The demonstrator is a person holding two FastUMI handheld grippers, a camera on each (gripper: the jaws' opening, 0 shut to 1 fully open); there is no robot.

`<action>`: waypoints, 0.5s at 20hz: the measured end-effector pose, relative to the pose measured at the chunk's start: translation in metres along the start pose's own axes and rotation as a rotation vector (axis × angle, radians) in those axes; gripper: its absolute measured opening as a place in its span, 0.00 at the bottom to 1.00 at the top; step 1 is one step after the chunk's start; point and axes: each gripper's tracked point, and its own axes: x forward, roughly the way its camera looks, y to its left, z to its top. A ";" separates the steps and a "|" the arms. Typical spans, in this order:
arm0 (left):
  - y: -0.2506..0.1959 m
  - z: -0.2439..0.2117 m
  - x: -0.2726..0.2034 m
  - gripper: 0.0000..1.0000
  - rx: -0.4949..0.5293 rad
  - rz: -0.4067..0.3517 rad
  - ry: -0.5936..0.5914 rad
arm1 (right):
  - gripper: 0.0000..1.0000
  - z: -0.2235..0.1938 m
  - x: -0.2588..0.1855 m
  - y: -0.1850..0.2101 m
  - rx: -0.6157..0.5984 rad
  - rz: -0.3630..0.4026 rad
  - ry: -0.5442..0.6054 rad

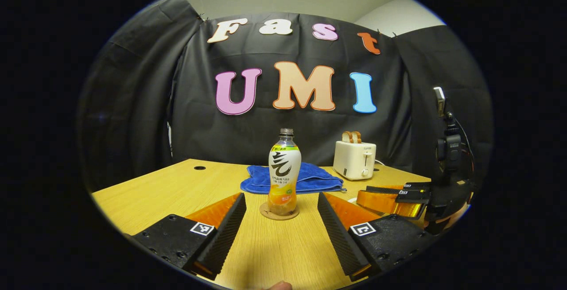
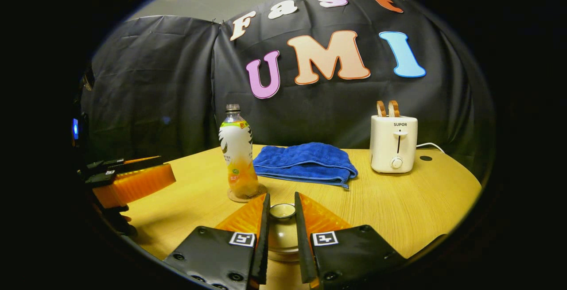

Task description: Open the teacup lid with one hand, grasp the water bottle and pour water into the teacup with the other hand; after pouring, place the water bottle on the coaster and then close the teacup lid.

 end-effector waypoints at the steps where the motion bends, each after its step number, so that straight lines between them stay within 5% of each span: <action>1: 0.000 -0.001 0.000 0.95 -0.003 0.000 0.001 | 0.33 -0.001 0.000 -0.001 0.000 -0.003 0.000; 7: -0.001 -0.005 0.002 0.95 -0.016 -0.003 0.008 | 0.37 -0.002 -0.003 -0.003 -0.014 -0.020 -0.009; 10: -0.002 -0.007 0.003 0.95 0.000 0.000 0.006 | 0.84 0.004 -0.010 -0.006 -0.010 -0.049 -0.043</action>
